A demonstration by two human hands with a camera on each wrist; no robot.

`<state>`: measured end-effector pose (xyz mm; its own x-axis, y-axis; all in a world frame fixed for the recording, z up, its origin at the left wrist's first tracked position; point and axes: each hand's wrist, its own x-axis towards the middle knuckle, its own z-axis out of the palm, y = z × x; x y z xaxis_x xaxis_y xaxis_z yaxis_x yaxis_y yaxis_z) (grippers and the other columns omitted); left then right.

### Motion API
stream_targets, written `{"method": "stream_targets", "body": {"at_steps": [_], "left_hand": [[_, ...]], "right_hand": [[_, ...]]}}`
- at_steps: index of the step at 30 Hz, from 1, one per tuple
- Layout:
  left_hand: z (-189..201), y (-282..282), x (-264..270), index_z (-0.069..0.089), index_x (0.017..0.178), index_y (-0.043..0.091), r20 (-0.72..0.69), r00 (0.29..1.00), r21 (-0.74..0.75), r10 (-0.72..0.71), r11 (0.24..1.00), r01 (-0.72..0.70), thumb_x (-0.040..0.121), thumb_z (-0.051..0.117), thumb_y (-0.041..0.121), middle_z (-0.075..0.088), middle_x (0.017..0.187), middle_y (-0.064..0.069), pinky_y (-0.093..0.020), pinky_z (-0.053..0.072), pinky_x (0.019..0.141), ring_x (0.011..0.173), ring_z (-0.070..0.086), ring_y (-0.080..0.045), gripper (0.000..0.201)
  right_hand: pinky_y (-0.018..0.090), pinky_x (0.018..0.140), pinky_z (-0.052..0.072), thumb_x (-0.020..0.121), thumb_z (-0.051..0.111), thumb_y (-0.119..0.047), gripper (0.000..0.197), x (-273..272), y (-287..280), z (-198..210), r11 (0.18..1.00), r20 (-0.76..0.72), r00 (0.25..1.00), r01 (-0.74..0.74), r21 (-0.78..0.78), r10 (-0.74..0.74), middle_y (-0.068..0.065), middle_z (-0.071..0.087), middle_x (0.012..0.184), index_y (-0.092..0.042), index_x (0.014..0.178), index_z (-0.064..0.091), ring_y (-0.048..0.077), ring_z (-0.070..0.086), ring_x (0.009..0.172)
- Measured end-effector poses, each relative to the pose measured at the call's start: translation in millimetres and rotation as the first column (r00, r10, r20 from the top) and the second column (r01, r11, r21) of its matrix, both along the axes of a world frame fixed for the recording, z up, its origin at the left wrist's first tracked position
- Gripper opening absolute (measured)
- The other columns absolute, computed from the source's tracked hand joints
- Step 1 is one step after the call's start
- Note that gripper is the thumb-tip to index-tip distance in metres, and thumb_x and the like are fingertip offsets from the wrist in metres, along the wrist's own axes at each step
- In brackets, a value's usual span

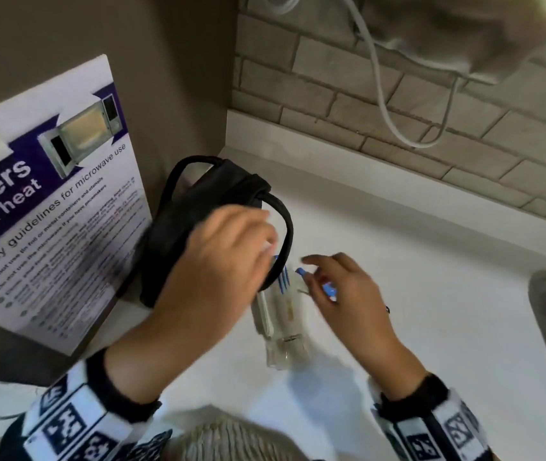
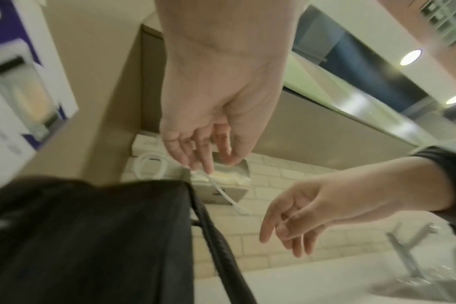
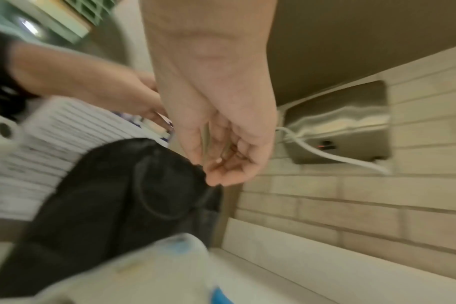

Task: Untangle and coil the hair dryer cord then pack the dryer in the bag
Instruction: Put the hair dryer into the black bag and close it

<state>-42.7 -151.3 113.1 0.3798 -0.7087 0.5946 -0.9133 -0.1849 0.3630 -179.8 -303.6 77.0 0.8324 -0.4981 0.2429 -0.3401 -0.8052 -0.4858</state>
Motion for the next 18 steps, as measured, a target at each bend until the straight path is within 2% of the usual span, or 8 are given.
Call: {"method": "stream_targets", "body": {"at_steps": [2, 5, 7, 9, 12, 14, 16, 18], "left_hand": [[-20.5, -11.8, -13.6, 0.059, 0.105, 0.017, 0.039, 0.986, 0.19, -0.164, 0.97, 0.153, 0.093, 0.053, 0.016, 0.06, 0.118, 0.0, -0.038, 0.044, 0.095, 0.112, 0.054, -0.022, 0.014], [-57.7, -24.1, -27.4, 0.054, 0.109, 0.02, 0.016, 0.955, 0.392, -0.297, 0.88, 0.268, 0.078, 0.061, 0.005, 0.056, 0.118, 0.003, -0.036, 0.048, 0.09, 0.109, 0.053, -0.022, 0.035], [-74.3, -27.6, -33.2, 0.053, 0.11, 0.021, -0.009, 0.941, 0.456, -0.337, 0.836, 0.304, 0.065, 0.066, -0.001, 0.055, 0.119, 0.003, -0.034, 0.05, 0.088, 0.109, 0.053, -0.02, 0.052], [-85.3, -29.4, -35.5, 0.053, 0.111, 0.022, 0.0, 0.929, 0.507, -0.371, 0.8, 0.319, 0.058, 0.064, -0.004, 0.054, 0.122, 0.002, -0.032, 0.049, 0.091, 0.114, 0.052, -0.02, 0.06], [-95.0, -29.0, -35.1, 0.054, 0.111, 0.023, 0.067, 0.924, 0.576, -0.376, 0.771, 0.272, 0.051, 0.063, -0.002, 0.055, 0.127, 0.0, -0.029, 0.035, 0.101, 0.122, 0.05, -0.023, 0.066], [-102.2, -29.4, -33.5, 0.054, 0.113, 0.023, 0.13, 0.916, 0.619, -0.38, 0.753, 0.224, 0.047, 0.064, -0.002, 0.053, 0.131, -0.003, -0.032, 0.026, 0.106, 0.128, 0.044, -0.028, 0.071], [-110.1, -31.9, -31.6, 0.054, 0.116, 0.025, 0.167, 0.912, 0.672, -0.375, 0.72, 0.173, 0.046, 0.066, -0.001, 0.05, 0.138, -0.006, -0.038, 0.029, 0.112, 0.134, 0.04, -0.032, 0.076], [-115.0, -36.7, -30.6, 0.053, 0.118, 0.026, 0.191, 0.907, 0.697, -0.375, 0.702, 0.144, 0.048, 0.065, -0.002, 0.051, 0.138, -0.006, -0.043, 0.029, 0.113, 0.135, 0.039, -0.033, 0.077]], "right_hand": [[0.036, 0.08, 0.05, 0.085, 0.065, -0.024, 0.04, -21.5, -29.7, -15.7, 0.992, -0.168, 0.979, 0.105, -0.065, -0.115, 0.003, 0.057, 0.103, -0.027, 0.124, 0.058, 0.025, 0.062, 0.09], [0.044, 0.095, 0.041, 0.086, 0.059, -0.027, 0.057, -45.8, -49.9, -37.0, 0.964, -0.521, 0.811, 0.233, -0.129, -0.266, 0.005, 0.04, 0.135, -0.035, 0.139, 0.04, 0.032, 0.044, 0.122], [0.044, 0.099, 0.036, 0.086, 0.055, -0.028, 0.063, -58.1, -55.2, -50.0, 0.956, -0.639, 0.713, 0.239, -0.167, -0.29, 0.004, 0.027, 0.145, -0.038, 0.143, 0.029, 0.029, 0.03, 0.133], [0.046, 0.101, 0.034, 0.083, 0.057, -0.026, 0.071, -66.2, -58.2, -60.0, 0.956, -0.68, 0.674, 0.25, -0.157, -0.288, 0.004, 0.021, 0.148, -0.038, 0.144, 0.024, 0.028, 0.023, 0.137], [0.047, 0.099, 0.037, 0.081, 0.056, -0.019, 0.074, -71.1, -59.9, -70.6, 0.957, -0.71, 0.648, 0.257, -0.138, -0.276, 0.004, 0.02, 0.147, -0.037, 0.145, 0.023, 0.03, 0.026, 0.135], [0.046, 0.096, 0.041, 0.081, 0.055, -0.014, 0.07, -69.2, -59.1, -75.5, 0.96, -0.714, 0.655, 0.268, -0.085, -0.246, 0.006, 0.021, 0.144, -0.034, 0.143, 0.028, 0.033, 0.034, 0.128], [0.041, 0.093, 0.043, 0.08, 0.053, -0.006, 0.061, -66.4, -59.9, -80.3, 0.965, -0.659, 0.718, 0.257, -0.052, -0.226, 0.011, 0.031, 0.136, -0.022, 0.137, 0.04, 0.036, 0.047, 0.112], [0.035, 0.084, 0.045, 0.079, 0.054, -0.002, 0.043, -64.8, -63.6, -81.8, 0.97, -0.583, 0.782, 0.239, -0.049, -0.222, 0.014, 0.042, 0.121, -0.011, 0.121, 0.053, 0.037, 0.055, 0.091]]}}
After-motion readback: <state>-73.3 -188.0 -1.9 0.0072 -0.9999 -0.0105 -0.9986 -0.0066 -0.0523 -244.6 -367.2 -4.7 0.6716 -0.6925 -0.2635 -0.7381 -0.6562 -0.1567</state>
